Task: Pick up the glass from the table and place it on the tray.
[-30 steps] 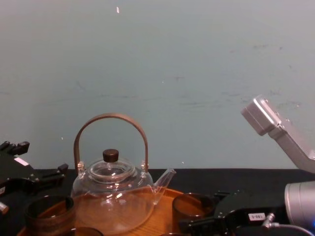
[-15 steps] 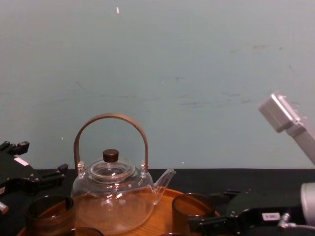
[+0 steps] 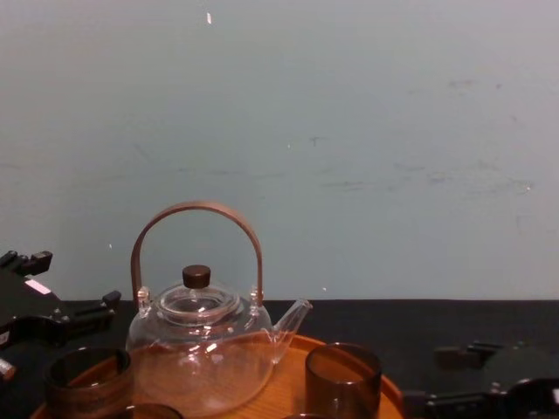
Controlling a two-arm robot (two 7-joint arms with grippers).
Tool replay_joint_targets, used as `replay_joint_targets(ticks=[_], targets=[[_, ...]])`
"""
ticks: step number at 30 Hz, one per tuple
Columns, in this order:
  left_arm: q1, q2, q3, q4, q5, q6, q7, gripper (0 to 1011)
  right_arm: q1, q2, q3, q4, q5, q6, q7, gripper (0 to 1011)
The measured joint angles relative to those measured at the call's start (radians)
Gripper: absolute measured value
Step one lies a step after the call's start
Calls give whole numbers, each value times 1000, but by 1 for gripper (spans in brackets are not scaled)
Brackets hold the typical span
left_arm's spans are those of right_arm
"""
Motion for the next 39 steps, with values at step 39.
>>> replay_joint_targets(ticks=[39], targets=[[0, 0, 0, 0, 0, 0, 0, 1001, -218, -26, 225, -114, -23, -180, -313, 1002]])
